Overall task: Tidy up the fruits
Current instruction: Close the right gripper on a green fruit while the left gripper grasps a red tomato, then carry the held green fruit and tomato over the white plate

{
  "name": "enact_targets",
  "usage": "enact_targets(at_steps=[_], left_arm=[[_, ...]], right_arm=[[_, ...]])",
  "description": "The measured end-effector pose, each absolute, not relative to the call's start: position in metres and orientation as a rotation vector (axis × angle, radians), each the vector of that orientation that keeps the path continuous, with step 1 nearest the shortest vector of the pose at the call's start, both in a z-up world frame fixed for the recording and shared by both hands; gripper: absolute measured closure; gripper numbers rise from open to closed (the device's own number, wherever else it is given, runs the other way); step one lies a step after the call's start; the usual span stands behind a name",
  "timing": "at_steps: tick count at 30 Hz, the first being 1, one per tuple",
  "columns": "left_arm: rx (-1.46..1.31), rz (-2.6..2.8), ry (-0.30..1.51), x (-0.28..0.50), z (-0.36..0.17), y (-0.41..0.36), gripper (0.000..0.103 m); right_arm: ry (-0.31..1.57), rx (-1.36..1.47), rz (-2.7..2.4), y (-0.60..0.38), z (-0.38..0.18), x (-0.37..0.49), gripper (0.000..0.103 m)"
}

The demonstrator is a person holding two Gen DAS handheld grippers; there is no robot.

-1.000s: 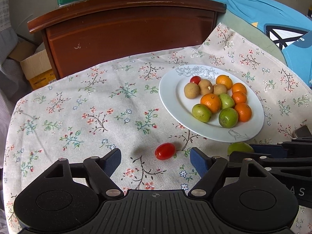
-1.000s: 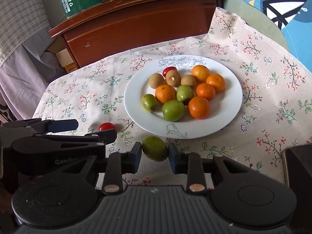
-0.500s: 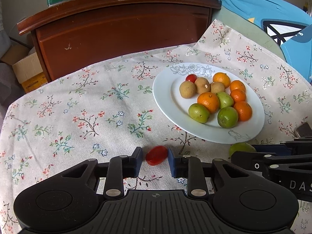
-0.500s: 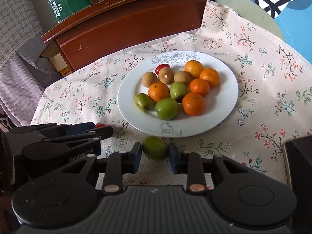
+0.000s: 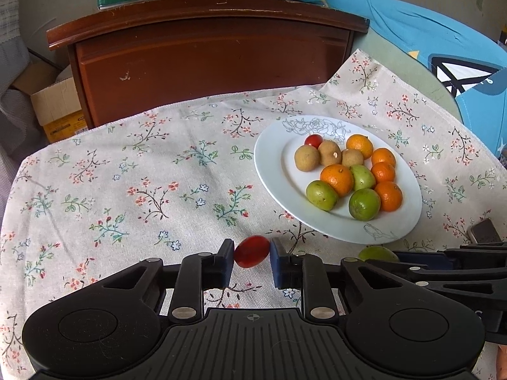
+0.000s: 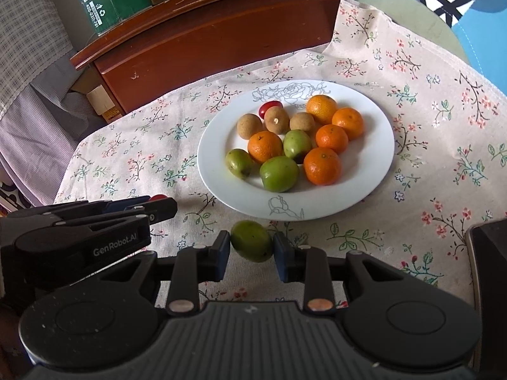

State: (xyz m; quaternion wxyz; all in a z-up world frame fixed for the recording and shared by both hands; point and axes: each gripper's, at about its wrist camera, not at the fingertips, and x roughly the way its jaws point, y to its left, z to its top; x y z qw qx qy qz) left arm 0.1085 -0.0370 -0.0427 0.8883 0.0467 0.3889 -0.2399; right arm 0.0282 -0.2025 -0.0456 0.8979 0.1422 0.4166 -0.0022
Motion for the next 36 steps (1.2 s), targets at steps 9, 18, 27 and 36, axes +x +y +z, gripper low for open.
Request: enact_targets(at_steps=[9,18,27,36], left_arm=[[0.038,-0.531,0.729,0.105,-0.01,-0.037,0.081],[-0.021,-0.569,0.69,0.119,0.01,-0.045,0.081],[-0.079,-0.561,0.709,0.142,0.003,-0.051,0.081],[-0.128,-0.57,0.772,0.161,-0.023,-0.06,0.081]], right_arm=[[0.772,0.359,0.02,-0.218,-0.02,0.026,0.073],[0.641,0.407,-0.03,-0.257,0.02,0.032,0.073],[0.61,0.473,-0.025,-0.286,0.02,0.058,0.073],[0.685,0.546,-0.045,-0.296,-0.012,0.08,0.073]])
